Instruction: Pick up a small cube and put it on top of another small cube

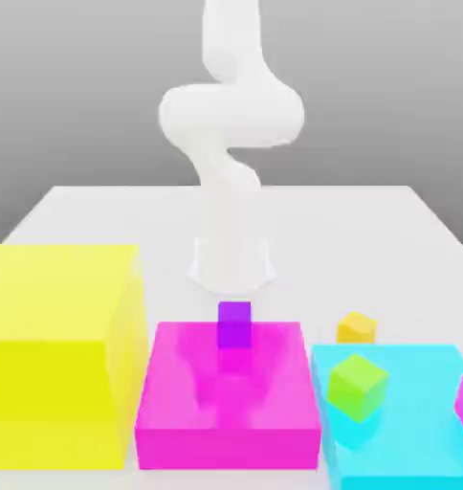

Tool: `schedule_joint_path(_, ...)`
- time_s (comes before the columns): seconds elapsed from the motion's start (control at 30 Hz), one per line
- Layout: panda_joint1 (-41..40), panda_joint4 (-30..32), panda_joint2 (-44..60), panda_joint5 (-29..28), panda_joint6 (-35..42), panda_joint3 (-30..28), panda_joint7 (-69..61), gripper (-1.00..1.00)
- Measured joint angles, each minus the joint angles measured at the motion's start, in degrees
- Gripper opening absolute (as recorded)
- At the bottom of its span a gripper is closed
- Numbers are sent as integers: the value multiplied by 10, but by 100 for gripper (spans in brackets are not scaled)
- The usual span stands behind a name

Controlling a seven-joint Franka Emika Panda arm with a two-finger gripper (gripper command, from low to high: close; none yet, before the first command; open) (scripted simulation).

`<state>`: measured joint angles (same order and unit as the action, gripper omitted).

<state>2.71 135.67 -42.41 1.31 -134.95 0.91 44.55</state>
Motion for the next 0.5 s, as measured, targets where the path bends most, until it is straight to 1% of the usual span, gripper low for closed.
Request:
schedule_joint_path(0.27,107,144,136,44,-121,49,-46,0)
schedule_joint_path(0.5,206,278,270,74,-238,115,-78,0)
